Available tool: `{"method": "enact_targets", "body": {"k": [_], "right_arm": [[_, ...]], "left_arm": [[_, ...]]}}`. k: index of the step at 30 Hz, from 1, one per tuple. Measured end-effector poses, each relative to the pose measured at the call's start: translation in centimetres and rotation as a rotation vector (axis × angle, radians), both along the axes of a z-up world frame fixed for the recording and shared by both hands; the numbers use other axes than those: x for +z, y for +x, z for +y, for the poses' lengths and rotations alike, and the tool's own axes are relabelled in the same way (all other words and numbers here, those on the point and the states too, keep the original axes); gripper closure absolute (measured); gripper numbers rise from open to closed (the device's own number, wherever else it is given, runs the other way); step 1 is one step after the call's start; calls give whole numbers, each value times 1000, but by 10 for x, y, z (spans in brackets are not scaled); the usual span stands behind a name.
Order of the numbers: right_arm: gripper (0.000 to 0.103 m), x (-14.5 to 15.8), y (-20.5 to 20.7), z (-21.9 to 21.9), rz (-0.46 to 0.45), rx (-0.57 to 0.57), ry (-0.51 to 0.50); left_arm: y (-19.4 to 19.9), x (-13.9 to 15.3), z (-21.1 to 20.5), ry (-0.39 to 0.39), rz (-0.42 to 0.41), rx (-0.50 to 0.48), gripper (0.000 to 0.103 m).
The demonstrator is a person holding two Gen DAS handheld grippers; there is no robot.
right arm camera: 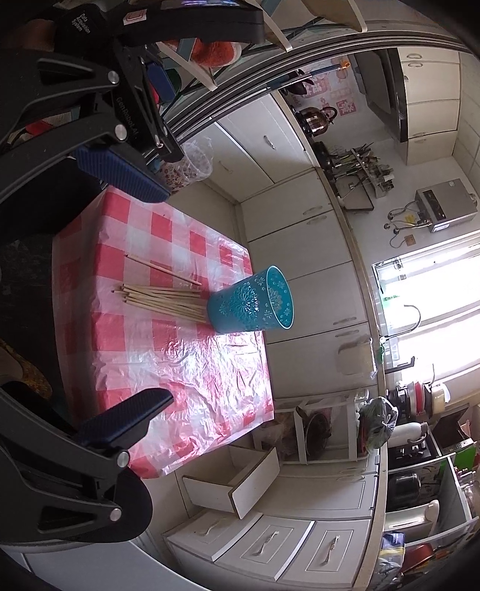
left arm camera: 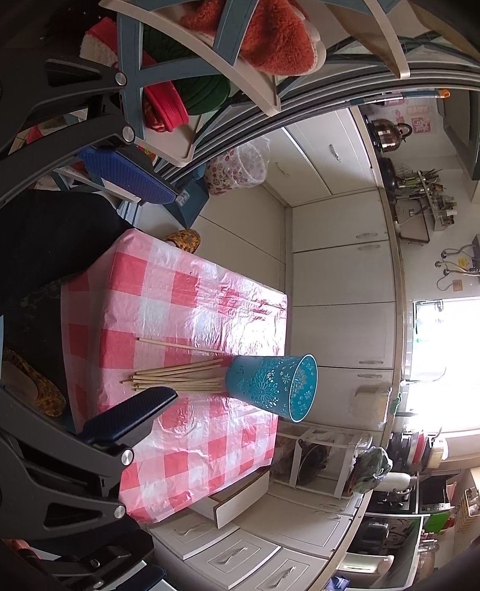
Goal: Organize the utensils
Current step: 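Move both tools toward the wooden chopsticks beside the blue basket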
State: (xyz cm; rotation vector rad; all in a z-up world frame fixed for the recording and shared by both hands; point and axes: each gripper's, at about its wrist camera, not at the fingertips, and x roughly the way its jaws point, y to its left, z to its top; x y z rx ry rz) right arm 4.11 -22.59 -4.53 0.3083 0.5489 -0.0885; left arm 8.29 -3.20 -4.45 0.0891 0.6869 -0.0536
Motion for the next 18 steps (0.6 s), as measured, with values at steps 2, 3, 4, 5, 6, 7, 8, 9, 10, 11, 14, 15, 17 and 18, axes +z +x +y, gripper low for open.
{"method": "enact_targets", "body": {"k": [2, 3, 4, 5, 6, 7, 8, 9, 10, 11, 14, 15, 17, 18], "right_arm": [[7, -2, 2, 0, 5, -1, 2], [7, -3, 3, 0, 8, -1, 3], [7, -4, 4, 0, 11, -1, 3], [7, -5, 5, 0, 15, -1, 4], [7, -5, 6, 0, 18, -1, 5], [7, -6, 6, 0, 20, -1, 5], [7, -6, 7, 0, 22, -1, 6], [7, -7, 8, 0, 25, -2, 6], [7, -8, 9, -1, 27, -1, 7], [7, -9, 10, -1, 31, -1, 8], [7, -12, 14, -2, 41, -1, 10], [7, -13, 15, -2, 44, -2, 10], [7, -15, 18, -2, 50, -3, 10], [7, -16, 20, -2, 53, -4, 11]], "left_arm": [[2, -1, -1, 1, 3, -1, 8], [3, -2, -1, 1, 4, -1, 8], [4, -2, -2, 1, 6, -1, 8], [5, -3, -2, 1, 8, -1, 8], [5, -4, -3, 2, 10, -1, 8], [6, -5, -3, 2, 12, -1, 8], [7, -6, -3, 2, 14, -1, 8], [8, -6, -3, 1, 17, -1, 8], [9, -7, -3, 1, 20, 0, 8], [10, -8, -4, 1, 22, 1, 8], [14, -10, -4, 0, 29, 0, 8], [16, -11, -5, 1, 31, 0, 8], [19, -13, -5, 1, 37, -1, 8], [21, -14, -5, 1, 40, 0, 8]]}}
